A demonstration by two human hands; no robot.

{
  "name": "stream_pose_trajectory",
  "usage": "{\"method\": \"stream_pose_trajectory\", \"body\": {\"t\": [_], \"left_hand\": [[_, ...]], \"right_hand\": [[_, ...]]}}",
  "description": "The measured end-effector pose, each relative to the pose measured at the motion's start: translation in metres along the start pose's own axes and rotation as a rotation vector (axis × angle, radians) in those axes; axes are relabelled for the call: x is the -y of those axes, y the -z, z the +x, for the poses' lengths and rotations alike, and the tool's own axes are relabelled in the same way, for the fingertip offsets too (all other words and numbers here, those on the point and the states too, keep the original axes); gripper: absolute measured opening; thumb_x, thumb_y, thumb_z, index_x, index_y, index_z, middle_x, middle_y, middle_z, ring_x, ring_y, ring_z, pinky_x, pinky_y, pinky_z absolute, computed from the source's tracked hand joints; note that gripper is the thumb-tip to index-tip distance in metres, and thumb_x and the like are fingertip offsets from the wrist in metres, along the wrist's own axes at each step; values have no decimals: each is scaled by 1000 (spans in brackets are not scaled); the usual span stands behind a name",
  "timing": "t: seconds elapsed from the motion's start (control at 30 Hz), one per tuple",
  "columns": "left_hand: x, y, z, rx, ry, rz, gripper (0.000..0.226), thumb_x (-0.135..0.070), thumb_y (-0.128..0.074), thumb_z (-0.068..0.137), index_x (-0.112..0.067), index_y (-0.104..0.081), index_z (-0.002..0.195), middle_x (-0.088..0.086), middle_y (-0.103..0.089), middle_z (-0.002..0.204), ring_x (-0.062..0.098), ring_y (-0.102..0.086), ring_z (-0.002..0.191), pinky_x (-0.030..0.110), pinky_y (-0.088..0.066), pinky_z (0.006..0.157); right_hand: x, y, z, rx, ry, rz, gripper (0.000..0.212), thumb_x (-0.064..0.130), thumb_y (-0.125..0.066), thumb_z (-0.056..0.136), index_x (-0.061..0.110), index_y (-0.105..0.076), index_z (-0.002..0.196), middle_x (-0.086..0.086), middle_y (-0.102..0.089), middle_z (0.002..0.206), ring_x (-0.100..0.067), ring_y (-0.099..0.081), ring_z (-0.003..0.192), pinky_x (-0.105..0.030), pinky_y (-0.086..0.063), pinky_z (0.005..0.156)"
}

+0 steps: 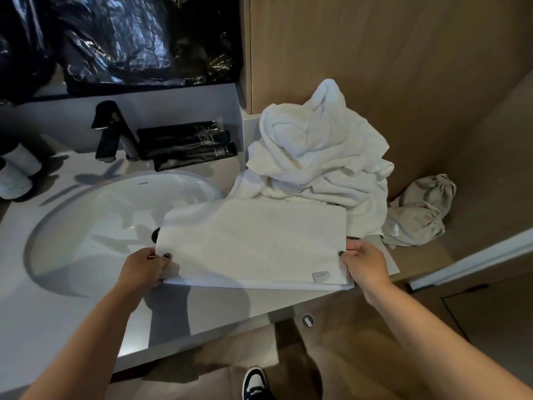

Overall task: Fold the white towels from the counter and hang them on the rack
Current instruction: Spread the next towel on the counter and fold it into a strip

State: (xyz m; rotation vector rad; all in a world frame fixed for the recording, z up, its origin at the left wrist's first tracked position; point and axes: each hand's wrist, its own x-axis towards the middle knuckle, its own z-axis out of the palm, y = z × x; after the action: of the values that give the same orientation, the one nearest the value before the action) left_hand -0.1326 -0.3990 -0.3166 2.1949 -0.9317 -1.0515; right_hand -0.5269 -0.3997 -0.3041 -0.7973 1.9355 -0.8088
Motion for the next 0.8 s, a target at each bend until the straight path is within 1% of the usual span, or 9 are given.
{"method": "stream_pose_trajectory", "body": {"t": [0.07, 0.13, 0.2, 0.27, 0.33, 0.4, 0.53, 0.67, 0.8], "left_hand": [[-1, 1, 6, -43, -56, 150, 29, -23, -60, 95, 1, -63, 80, 18, -62, 77, 33, -56, 71, 39, -46, 66], [-1, 1, 9, -71, -94, 236, 41, -28, -57, 97, 2, -54, 70, 18, -57, 69, 33, -51, 66, 38, -38, 65], [1, 0, 12, -75, -100, 263, 45, -29, -51, 101, 0, -49, 66, 19, -55, 68, 33, -50, 68, 38, -36, 65], [3, -1, 16, -65, -83, 238, 46, -29, -46, 103, 5, -54, 72, 24, -61, 78, 39, -57, 78, 41, -42, 73], [3, 0, 19, -72, -76, 216, 47, -30, -45, 103, 9, -59, 79, 27, -63, 83, 43, -59, 84, 44, -45, 79], [1, 1, 19, -75, -91, 264, 47, -29, -44, 104, 9, -59, 81, 26, -62, 81, 42, -57, 83, 43, -43, 78], [3, -4, 14, -40, -141, 409, 37, -23, -41, 105, 0, -55, 80, 10, -51, 70, 36, -52, 79, 36, -36, 74], [16, -10, 11, -100, -179, 458, 35, -28, -42, 103, -10, -51, 74, 9, -53, 73, 32, -51, 75, 37, -39, 70], [23, -10, 10, -115, -212, 435, 43, -43, -43, 101, -9, -49, 75, 15, -56, 78, 30, -52, 69, 39, -42, 66]], "right_hand": [[-2, -3, -3, -15, 34, -100, 7, 21, -67, 88, 17, -63, 93, -6, -70, 91, -31, -66, 91, -43, -57, 79], [-2, -5, -6, 0, 71, -182, 11, 25, -66, 90, 15, -61, 89, -5, -68, 88, -28, -65, 88, -48, -57, 80], [-1, -7, -10, -18, 140, -209, 11, 20, -60, 94, 13, -57, 86, -1, -62, 83, -25, -60, 86, -44, -55, 76], [2, -10, -15, -69, 256, -186, 7, 14, -53, 98, 12, -54, 91, 1, -57, 80, -23, -55, 82, -31, -47, 64], [4, -11, -22, -106, 359, -160, 6, 10, -48, 99, 11, -53, 97, -2, -59, 83, -21, -54, 81, -30, -39, 62], [5, -11, -26, -108, 403, -153, 7, 9, -46, 100, 13, -51, 100, -4, -60, 87, -20, -53, 79, -30, -37, 66], [-9, -10, -24, -71, 355, -216, 9, 11, -46, 100, 14, -53, 105, -5, -63, 91, -22, -56, 83, -30, -38, 65], [-22, -12, -17, -62, 336, -364, 4, 17, -49, 101, 14, -51, 98, -3, -61, 87, -11, -50, 70, -13, -36, 49], [-27, -16, -14, -135, 388, -493, 11, 24, -51, 100, 13, -52, 97, -1, -59, 83, -17, -53, 69, -23, -36, 52]]}}
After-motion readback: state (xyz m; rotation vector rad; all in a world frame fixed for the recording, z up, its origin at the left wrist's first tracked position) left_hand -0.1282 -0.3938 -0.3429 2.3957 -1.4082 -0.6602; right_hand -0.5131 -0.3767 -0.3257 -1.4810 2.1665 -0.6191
